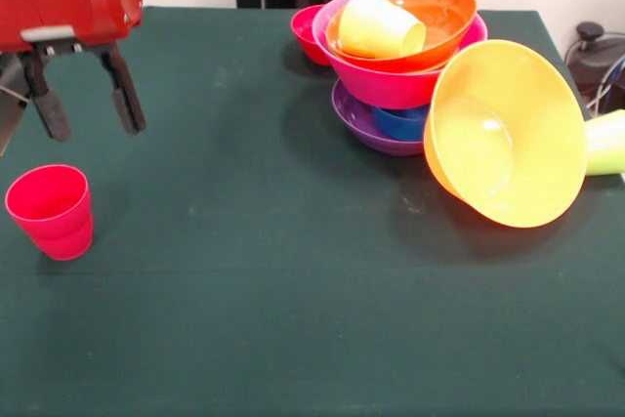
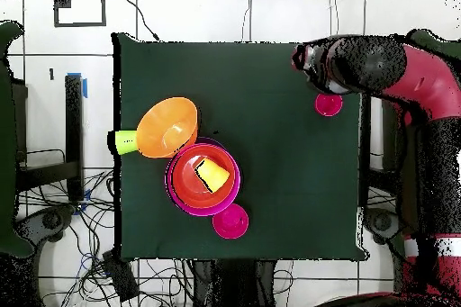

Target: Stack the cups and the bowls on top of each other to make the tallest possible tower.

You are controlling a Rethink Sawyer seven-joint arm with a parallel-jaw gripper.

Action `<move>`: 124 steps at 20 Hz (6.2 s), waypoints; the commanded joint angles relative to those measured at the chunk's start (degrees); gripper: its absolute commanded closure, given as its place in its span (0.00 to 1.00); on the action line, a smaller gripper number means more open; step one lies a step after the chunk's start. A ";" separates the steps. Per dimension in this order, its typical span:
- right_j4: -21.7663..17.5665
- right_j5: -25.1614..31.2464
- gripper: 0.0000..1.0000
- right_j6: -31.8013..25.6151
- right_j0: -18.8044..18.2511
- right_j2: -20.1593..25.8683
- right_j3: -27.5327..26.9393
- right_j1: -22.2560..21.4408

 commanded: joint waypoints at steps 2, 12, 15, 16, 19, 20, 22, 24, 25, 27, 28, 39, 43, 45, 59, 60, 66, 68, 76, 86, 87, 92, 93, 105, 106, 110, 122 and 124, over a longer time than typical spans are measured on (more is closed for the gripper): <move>-6.88 0.64 0.00 -22.29 -0.46 2.34 -2.31 7.32; -8.22 1.21 0.00 -26.83 -2.54 4.08 -5.71 10.63; -8.39 1.76 0.00 -27.55 -2.68 4.21 -6.87 11.13; -8.33 2.08 0.00 -27.54 -2.68 4.17 -6.92 10.92; -8.05 3.14 0.00 -27.15 -2.57 3.90 -6.74 9.53; -7.95 3.39 0.00 -26.82 -2.52 3.76 -6.48 8.87; -7.66 3.78 0.00 -26.07 -2.48 3.52 -5.64 7.46; -7.46 3.83 0.00 -25.10 -2.54 3.28 -4.47 6.02; -7.35 3.78 0.00 -24.56 -2.60 3.17 -3.79 5.27; -7.17 3.77 0.00 -23.97 -2.66 3.02 -2.96 4.33; -7.17 3.81 0.00 -23.87 -2.64 2.95 -2.84 4.08; -8.53 0.25 0.00 -21.34 -3.58 0.91 2.04 3.92; -8.86 -0.37 0.00 -19.51 -3.79 -0.11 3.64 4.20; -8.84 -1.19 0.00 -18.43 -4.00 -0.32 4.79 4.05; -9.95 -6.43 0.00 -12.82 -4.61 -2.61 10.84 2.76; -10.00 -6.64 0.00 -12.84 -4.68 -2.70 10.88 2.85; -10.45 -7.88 0.00 -13.60 -5.54 -2.74 10.97 3.73; -10.65 -8.09 0.00 -13.89 -5.83 -2.67 10.61 4.17; -10.64 -7.78 0.00 -15.09 -6.29 -2.36 9.07 5.20; -11.38 -9.24 0.00 -16.11 -6.77 -1.71 7.43 8.55; -11.48 -9.60 0.00 -16.08 -6.86 -1.72 7.53 8.84; -11.77 -11.19 0.00 -15.99 -7.15 -1.70 7.38 10.59; -11.76 -11.38 0.00 -16.01 -7.14 -1.65 7.11 11.04; -12.33 -11.14 0.00 -18.33 -7.21 -0.56 2.66 15.10; -12.45 -11.02 0.00 -18.58 -7.21 -0.51 2.21 15.42; -12.79 -11.06 0.00 -19.07 -7.31 -0.54 1.59 16.02; -12.60 -10.49 0.00 -16.07 -7.60 -1.58 6.80 9.84; -12.28 -10.11 0.00 -15.35 -7.53 -1.65 7.88 8.36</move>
